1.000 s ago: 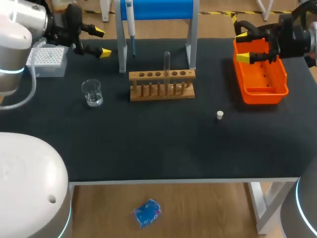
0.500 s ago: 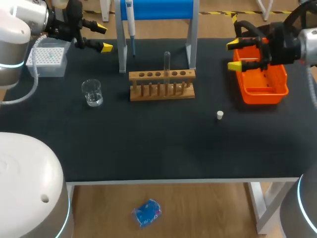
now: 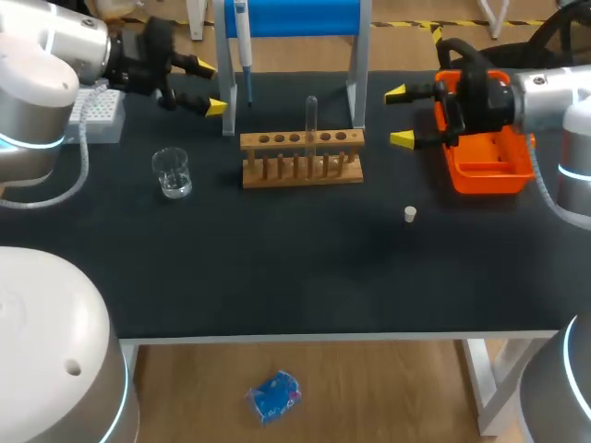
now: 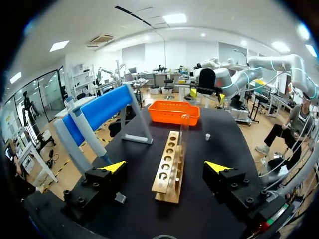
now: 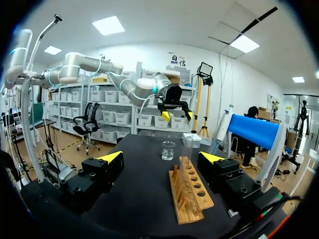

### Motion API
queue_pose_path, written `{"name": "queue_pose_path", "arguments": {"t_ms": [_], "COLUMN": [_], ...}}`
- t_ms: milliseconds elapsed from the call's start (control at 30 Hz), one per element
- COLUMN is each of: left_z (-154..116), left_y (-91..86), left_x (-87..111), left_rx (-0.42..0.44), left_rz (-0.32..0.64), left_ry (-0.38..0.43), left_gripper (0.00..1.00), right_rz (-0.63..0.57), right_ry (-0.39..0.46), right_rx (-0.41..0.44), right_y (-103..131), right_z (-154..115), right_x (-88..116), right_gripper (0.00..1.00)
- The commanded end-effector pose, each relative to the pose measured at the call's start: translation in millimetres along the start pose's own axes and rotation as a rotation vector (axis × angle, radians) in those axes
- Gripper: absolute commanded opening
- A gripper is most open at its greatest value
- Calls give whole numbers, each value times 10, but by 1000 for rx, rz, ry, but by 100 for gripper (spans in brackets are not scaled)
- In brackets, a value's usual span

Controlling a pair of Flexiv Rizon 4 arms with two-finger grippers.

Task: Invert the test tube, pick up the pipette, mount the tip to pipette, aspirate from beaker and dispense into the tube, eject the tip, return the pipette, and cap with the stopper.

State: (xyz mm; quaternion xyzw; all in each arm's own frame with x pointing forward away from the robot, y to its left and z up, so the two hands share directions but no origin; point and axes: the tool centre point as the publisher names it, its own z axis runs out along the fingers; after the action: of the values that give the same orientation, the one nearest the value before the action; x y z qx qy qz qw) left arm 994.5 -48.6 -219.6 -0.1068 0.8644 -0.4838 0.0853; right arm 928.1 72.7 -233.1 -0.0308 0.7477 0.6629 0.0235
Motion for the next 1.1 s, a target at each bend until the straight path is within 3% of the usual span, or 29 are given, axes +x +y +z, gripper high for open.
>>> {"name": "queue_pose_path", "arguments": {"t_ms": [33, 233, 500, 1100], "left_z": [-3, -3, 31, 47], "left_y": [-10, -10, 16, 28], "left_x": [13, 13, 50, 69], "left_rx": [-3, -3, 12, 12], "left_rz": [-1, -1, 8, 8], "left_ry": [-3, -3, -11, -8], "left_gripper": [100, 100, 100, 100], "right_rz": [0, 5, -21, -39], "right_ry": [27, 29, 59, 133], "right_rx": [-4, -6, -42, -101], "right_y": [-24, -75, -272, -373], "right_z": [-10, 13, 336, 1055], "right_x": [-48, -73, -255, -542], "right_gripper": [100, 100, 100, 100]}}
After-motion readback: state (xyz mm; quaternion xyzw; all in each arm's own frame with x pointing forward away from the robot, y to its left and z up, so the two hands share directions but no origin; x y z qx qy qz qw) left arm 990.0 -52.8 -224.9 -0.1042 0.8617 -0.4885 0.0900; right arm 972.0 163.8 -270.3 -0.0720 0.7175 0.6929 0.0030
